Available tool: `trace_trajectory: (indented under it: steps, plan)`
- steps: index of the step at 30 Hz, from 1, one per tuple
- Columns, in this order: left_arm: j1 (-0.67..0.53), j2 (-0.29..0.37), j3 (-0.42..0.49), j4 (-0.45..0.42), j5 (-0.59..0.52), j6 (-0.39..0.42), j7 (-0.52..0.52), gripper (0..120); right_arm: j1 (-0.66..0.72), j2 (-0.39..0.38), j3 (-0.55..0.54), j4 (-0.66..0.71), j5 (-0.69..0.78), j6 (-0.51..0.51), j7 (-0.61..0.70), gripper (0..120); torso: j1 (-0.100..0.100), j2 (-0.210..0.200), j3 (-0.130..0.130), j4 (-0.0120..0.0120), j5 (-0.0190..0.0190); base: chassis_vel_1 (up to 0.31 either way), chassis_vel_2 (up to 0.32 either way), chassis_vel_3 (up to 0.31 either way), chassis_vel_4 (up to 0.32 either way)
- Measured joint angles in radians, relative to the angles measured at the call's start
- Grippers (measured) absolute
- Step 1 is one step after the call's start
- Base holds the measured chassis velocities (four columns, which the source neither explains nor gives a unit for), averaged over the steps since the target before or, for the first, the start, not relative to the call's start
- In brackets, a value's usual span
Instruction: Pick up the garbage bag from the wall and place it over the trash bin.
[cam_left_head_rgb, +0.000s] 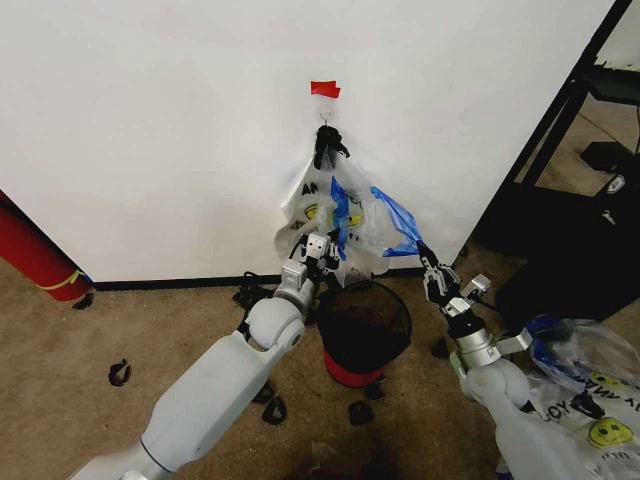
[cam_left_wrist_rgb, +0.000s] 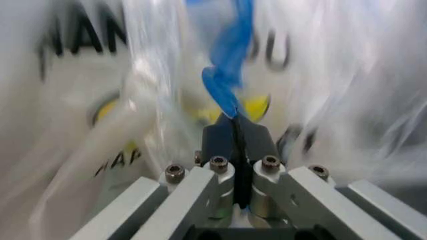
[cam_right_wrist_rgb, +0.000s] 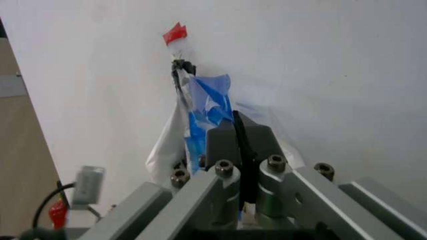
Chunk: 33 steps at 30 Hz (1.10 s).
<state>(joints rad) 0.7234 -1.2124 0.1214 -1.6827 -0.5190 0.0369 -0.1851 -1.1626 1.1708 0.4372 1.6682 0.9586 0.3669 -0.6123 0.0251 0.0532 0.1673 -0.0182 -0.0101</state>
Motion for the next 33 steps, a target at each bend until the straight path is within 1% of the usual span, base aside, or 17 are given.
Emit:
trace_trajectory:
  steps: [3, 6, 7, 9, 12, 14, 15, 17, 21, 22, 24, 27, 30, 33]
  plan:
    - [0.068, 0.01, -0.067, -0.058, -0.111, -0.094, 0.095, 0, -0.002, 0.002, 0.003, -0.001, 0.0, 0.009, 0.011, 0, 0.0, 0.0, 0.0, 0.0001, -0.0001, 0.0, 0.0, 0.0, 0.0]
    - [0.137, 0.022, -0.131, -0.127, -0.221, -0.16, 0.167, 0, -0.015, 0.006, 0.01, 0.003, -0.002, 0.015, 0.019, 0, 0.0, 0.0, 0.0, 0.0002, 0.0, 0.0, 0.0, 0.0, 0.0]
    - [0.137, 0.022, -0.131, -0.127, -0.221, -0.16, 0.167, 0, -0.015, 0.006, 0.01, 0.003, -0.002, 0.015, 0.019, 0, 0.0, 0.0, 0.0, 0.0002, 0.0, 0.0, 0.0, 0.0, 0.0]
    - [0.184, 0.031, -0.175, -0.178, -0.279, -0.194, 0.206, 0, -0.029, 0.008, 0.015, 0.015, -0.019, 0.024, 0.035, 0, 0.0, 0.0, 0.0, 0.0002, 0.0, 0.0, 0.0, 0.0, 0.0]
    - [0.241, 0.046, -0.218, -0.246, -0.307, -0.224, 0.224, 0, -0.054, 0.013, 0.03, 0.038, -0.071, 0.052, 0.069, 0, 0.0, 0.0, 0.0, 0.0003, -0.0001, 0.0, 0.0, 0.0, 0.0]
    - [0.281, 0.057, -0.237, -0.289, -0.302, -0.233, 0.221, 0, -0.08, 0.015, 0.049, 0.057, -0.146, 0.075, 0.092, 0, 0.0, 0.0, 0.0, 0.0003, 0.0, 0.0, 0.0, 0.0, 0.0]
    - [0.281, 0.057, -0.237, -0.289, -0.302, -0.233, 0.221, 0, -0.08, 0.015, 0.049, 0.057, -0.146, 0.075, 0.092, 0, 0.0, 0.0, 0.0, 0.0003, 0.0, 0.0, 0.0, 0.0, 0.0]
    - [0.326, 0.062, -0.253, -0.326, -0.279, -0.232, 0.206, 0, -0.111, 0.016, 0.069, 0.073, -0.223, 0.106, 0.104, 0, 0.0, 0.0, 0.0, 0.0, -0.0001, 0.0, 0.0, 0.0, 0.0]
    - [0.465, 0.06, -0.302, -0.393, -0.162, -0.218, 0.155, 0, -0.208, 0.023, 0.128, 0.113, -0.424, 0.181, 0.112, 0, 0.0, 0.0, 0.0, 0.0, 0.0, 0.0, 0.0, 0.0, 0.0]
    - [0.465, 0.06, -0.302, -0.393, -0.162, -0.218, 0.155, 0, -0.208, 0.023, 0.128, 0.113, -0.424, 0.181, 0.112, 0, 0.0, 0.0, 0.0, 0.0, 0.0, 0.0, 0.0, 0.0, 0.0]
    - [0.538, 0.051, -0.322, -0.412, -0.102, -0.223, 0.142, 0, -0.248, 0.024, 0.159, 0.124, -0.495, 0.213, 0.099, 0, 0.0, 0.0, 0.0, 0.0, 0.0001, 0.0, 0.0, 0.0, 0.0]
    - [0.613, 0.027, -0.343, -0.437, -0.045, -0.246, 0.13, 0, -0.295, 0.019, 0.194, 0.138, -0.522, 0.262, 0.063, 0, 0.0, 0.0, 0.0, 0.0, 0.0002, 0.0, 0.0, 0.0, 0.0]
    - [0.644, 0.013, -0.35, -0.454, -0.02, -0.26, 0.129, 0, -0.315, 0.014, 0.216, 0.155, -0.518, 0.277, 0.029, 0, 0.0, 0.0, 0.0, 0.0, 0.0002, 0.0, 0.0, 0.0, 0.0]
    - [0.699, -0.007, -0.357, -0.486, 0.015, -0.289, 0.128, 0, -0.355, 0.0, 0.263, 0.209, -0.508, 0.297, -0.039, 0, 0.0, 0.0, 0.0, 0.0, 0.0001, 0.0, 0.0, 0.0, 0.0]
